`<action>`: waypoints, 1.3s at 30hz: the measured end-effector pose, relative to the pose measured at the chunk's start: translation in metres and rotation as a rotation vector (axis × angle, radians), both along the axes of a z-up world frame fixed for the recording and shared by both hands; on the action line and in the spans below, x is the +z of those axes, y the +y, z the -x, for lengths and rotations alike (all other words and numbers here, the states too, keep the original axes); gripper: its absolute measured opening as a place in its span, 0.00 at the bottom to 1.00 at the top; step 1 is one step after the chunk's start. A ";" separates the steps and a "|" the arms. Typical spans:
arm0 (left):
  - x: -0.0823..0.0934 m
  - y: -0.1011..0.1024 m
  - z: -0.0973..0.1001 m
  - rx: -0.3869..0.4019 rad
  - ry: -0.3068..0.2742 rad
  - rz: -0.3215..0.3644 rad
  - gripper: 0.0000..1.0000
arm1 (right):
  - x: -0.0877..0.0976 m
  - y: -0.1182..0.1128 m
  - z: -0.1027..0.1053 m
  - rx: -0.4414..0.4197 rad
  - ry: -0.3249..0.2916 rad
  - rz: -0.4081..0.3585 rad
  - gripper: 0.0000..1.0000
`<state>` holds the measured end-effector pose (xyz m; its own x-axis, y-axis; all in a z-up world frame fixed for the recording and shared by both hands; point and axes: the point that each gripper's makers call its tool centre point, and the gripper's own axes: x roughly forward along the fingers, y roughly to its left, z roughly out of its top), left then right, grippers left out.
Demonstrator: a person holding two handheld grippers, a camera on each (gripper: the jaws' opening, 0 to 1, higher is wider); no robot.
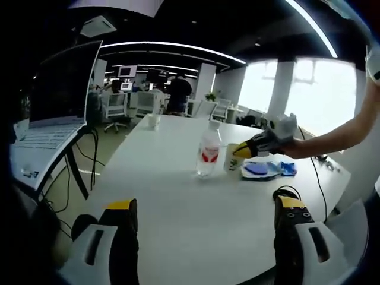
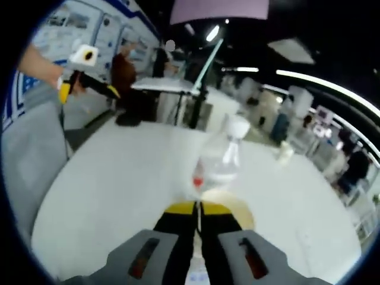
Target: Arrange the tabletop items into an orderly group along one side of the table until the central work area is clear of visible clutter.
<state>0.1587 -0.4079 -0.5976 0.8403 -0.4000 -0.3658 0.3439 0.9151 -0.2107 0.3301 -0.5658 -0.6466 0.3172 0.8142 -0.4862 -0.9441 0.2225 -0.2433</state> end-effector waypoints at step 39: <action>-0.009 0.003 0.003 -0.014 0.010 -0.009 0.90 | -0.021 0.005 -0.011 -0.070 0.072 -0.031 0.22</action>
